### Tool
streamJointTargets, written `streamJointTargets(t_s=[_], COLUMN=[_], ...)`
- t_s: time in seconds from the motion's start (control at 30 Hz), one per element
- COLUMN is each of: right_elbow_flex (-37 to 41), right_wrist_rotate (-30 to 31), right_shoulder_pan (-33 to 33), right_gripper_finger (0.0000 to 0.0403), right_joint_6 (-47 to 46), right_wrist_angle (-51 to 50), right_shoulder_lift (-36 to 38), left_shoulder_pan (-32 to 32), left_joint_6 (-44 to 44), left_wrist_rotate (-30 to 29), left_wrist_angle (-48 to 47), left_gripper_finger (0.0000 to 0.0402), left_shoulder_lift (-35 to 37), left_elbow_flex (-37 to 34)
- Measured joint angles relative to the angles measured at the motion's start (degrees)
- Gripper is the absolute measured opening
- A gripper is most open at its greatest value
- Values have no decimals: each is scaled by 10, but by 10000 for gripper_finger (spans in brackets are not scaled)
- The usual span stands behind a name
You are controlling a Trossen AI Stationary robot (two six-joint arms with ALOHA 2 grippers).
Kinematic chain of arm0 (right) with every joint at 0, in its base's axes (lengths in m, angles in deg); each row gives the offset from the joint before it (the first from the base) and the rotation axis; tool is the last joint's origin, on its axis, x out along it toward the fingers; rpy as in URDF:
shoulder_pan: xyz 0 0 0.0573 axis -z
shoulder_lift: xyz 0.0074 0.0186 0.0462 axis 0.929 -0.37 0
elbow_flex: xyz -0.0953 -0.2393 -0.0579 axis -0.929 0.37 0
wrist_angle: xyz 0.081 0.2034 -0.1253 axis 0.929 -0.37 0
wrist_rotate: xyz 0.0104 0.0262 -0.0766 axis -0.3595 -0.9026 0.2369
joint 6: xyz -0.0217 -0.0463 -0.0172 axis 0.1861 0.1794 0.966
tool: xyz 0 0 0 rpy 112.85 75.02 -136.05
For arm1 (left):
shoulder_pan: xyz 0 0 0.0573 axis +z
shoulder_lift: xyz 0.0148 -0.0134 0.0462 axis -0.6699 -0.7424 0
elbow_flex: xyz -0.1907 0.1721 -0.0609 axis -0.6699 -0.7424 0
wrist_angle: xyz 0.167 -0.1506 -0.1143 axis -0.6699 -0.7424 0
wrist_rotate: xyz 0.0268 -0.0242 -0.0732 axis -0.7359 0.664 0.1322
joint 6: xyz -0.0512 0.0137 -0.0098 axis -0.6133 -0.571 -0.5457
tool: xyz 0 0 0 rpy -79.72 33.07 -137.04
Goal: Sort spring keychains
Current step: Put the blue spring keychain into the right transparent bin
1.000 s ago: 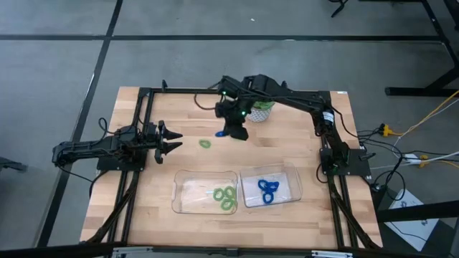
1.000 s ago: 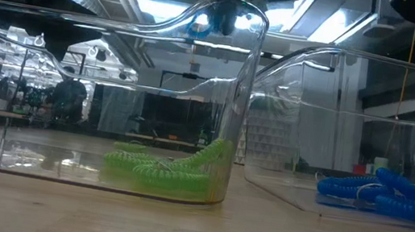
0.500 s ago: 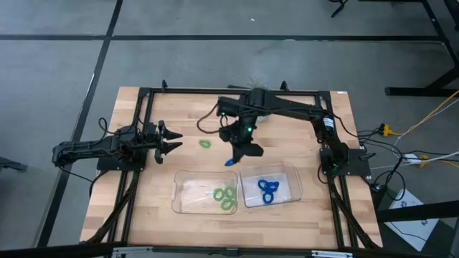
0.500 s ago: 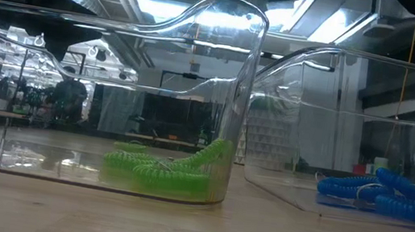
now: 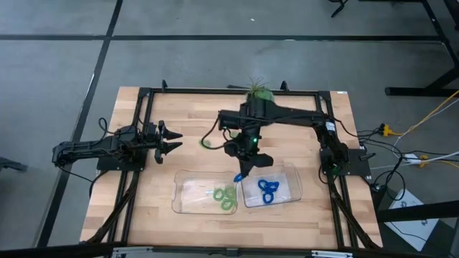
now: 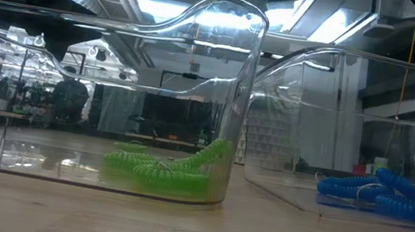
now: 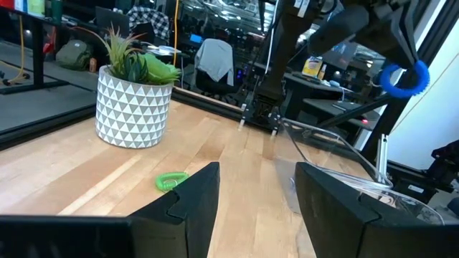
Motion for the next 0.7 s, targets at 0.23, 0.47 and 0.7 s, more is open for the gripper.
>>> streamJointTargets(t_s=[0.23, 0.47, 0.7], right_elbow_flex=[2, 91, 278], right_wrist_rotate=[4, 51, 51], right_shoulder_pan=[-23, -29, -29], right_gripper_finger=[8, 8, 8], right_joint_6=[-5, 4, 18], right_wrist_angle=[0, 0, 13], right_shoulder_lift=[3, 72, 169], left_shoulder_pan=[0, 0, 0], left_joint_6=[0, 0, 0], left_wrist_rotate=[0, 0, 0], left_wrist_angle=[0, 0, 0], left_gripper_finger=[178, 178, 178], left_shoulder_lift=[0, 0, 0], left_elbow_flex=[0, 0, 0])
